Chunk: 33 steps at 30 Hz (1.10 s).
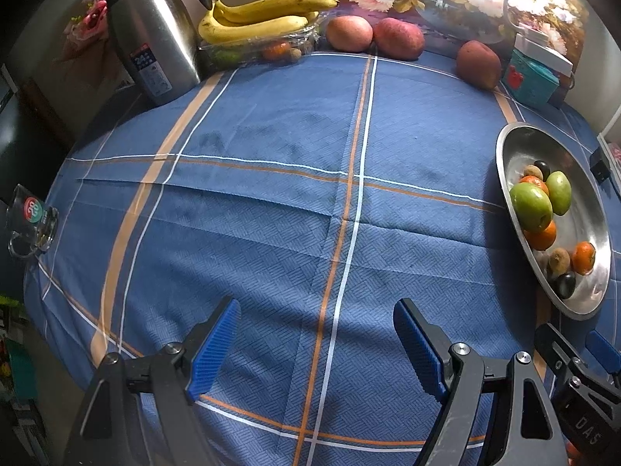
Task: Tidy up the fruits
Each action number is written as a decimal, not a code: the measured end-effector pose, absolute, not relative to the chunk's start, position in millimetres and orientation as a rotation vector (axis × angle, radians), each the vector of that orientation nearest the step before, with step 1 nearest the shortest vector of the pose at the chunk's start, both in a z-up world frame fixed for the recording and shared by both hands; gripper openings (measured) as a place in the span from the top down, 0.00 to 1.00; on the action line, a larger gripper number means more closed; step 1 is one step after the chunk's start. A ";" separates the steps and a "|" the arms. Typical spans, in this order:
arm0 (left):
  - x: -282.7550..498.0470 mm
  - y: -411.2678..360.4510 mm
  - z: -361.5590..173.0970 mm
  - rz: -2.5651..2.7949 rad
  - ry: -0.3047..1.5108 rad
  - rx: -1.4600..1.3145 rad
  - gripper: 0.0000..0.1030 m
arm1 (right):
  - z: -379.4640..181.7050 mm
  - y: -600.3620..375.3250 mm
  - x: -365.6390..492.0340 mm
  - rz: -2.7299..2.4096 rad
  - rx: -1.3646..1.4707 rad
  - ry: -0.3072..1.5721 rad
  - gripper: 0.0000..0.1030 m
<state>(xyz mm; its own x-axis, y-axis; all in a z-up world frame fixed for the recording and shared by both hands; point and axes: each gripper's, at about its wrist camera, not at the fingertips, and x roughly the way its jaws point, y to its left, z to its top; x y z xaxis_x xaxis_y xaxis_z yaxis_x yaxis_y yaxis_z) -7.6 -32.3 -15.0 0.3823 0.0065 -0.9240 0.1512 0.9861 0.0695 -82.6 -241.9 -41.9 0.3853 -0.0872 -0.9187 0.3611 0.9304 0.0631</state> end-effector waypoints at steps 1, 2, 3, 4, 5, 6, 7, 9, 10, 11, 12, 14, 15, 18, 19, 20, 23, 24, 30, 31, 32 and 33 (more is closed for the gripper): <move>-7.5 -32.0 -15.2 -0.092 1.177 0.150 0.19 | -42.1 -241.8 -82.5 -0.290 0.271 1.144 0.09; -7.5 -32.0 -15.3 -0.091 1.178 0.150 0.19 | -42.3 -241.6 -82.3 -0.290 0.269 1.145 0.09; -7.4 -31.8 -15.5 -0.091 1.180 0.150 0.19 | -42.4 -241.4 -82.2 -0.290 0.269 1.145 0.09; -7.4 -31.7 -15.5 -0.091 1.181 0.149 0.19 | -42.4 -241.3 -82.2 -0.290 0.269 1.145 0.09; -7.4 -31.7 -15.6 -0.090 1.182 0.148 0.19 | -42.4 -241.2 -82.2 -0.290 0.269 1.145 0.09; -7.1 -31.6 -15.7 -0.091 1.183 0.148 0.19 | -42.3 -241.0 -82.1 -0.291 0.269 1.145 0.09; -7.2 -31.4 -15.7 -0.090 1.183 0.147 0.19 | -42.3 -241.1 -82.3 -0.291 0.269 1.146 0.09; -6.9 -30.9 -15.7 -0.091 1.185 0.147 0.19 | -42.4 -240.8 -82.1 -0.292 0.269 1.145 0.09; -6.9 -31.1 -15.7 -0.090 1.185 0.147 0.19 | -42.8 -240.5 -81.9 -0.292 0.268 1.146 0.09; -6.6 -30.7 -16.0 -0.090 1.185 0.147 0.19 | -42.8 -240.4 -81.8 -0.292 0.268 1.146 0.09; -6.7 -30.4 -16.1 -0.089 1.186 0.146 0.19 | -42.8 -240.4 -82.0 -0.292 0.268 1.146 0.09; -6.8 -30.1 -16.3 -0.089 1.187 0.145 0.19 | -42.8 -240.1 -82.1 -0.292 0.267 1.146 0.09; -6.5 -29.7 -16.4 -0.089 1.187 0.145 0.19 | -42.7 -240.0 -82.0 -0.293 0.267 1.146 0.09; -6.5 -29.2 -16.4 -0.088 1.187 0.144 0.19 | -42.8 -240.0 -82.0 -0.293 0.267 1.146 0.09; -6.5 -29.1 -16.4 -0.088 1.188 0.143 0.19 | -42.7 -240.0 -81.8 -0.293 0.267 1.146 0.09; -6.5 -28.9 -16.4 -0.088 1.188 0.143 0.19 | -42.8 -239.9 -81.8 -0.293 0.267 1.146 0.09; -6.0 -28.0 -16.6 -0.086 1.188 0.142 0.19 | -42.8 -240.0 -81.7 -0.293 0.267 1.146 0.09; -5.9 -27.9 -16.6 -0.085 1.188 0.142 0.19 | -42.8 -240.0 -81.8 -0.293 0.267 1.147 0.09; -5.5 -26.8 -16.4 -0.082 1.188 0.140 0.19 | -43.1 -240.2 -81.6 -0.293 0.266 1.148 0.09; -5.5 -26.7 -16.3 -0.082 1.188 0.139 0.19 | -43.0 -240.1 -81.3 -0.293 0.266 1.148 0.09; -5.3 -26.4 -16.2 -0.081 1.187 0.139 0.19 | -43.4 -240.0 -81.6 -0.293 0.266 1.148 0.09; -5.3 -26.3 -16.0 -0.080 1.187 0.139 0.19 | -43.4 -240.1 -81.9 -0.292 0.266 1.148 0.09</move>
<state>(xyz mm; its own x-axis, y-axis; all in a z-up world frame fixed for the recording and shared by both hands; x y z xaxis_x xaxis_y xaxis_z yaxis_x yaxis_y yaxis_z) -5.3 -26.3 -16.0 0.3733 0.0109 -0.9277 0.1353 0.9886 0.0661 -81.9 -240.1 -43.4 0.3801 -0.0907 -0.9205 0.3605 0.9310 0.0571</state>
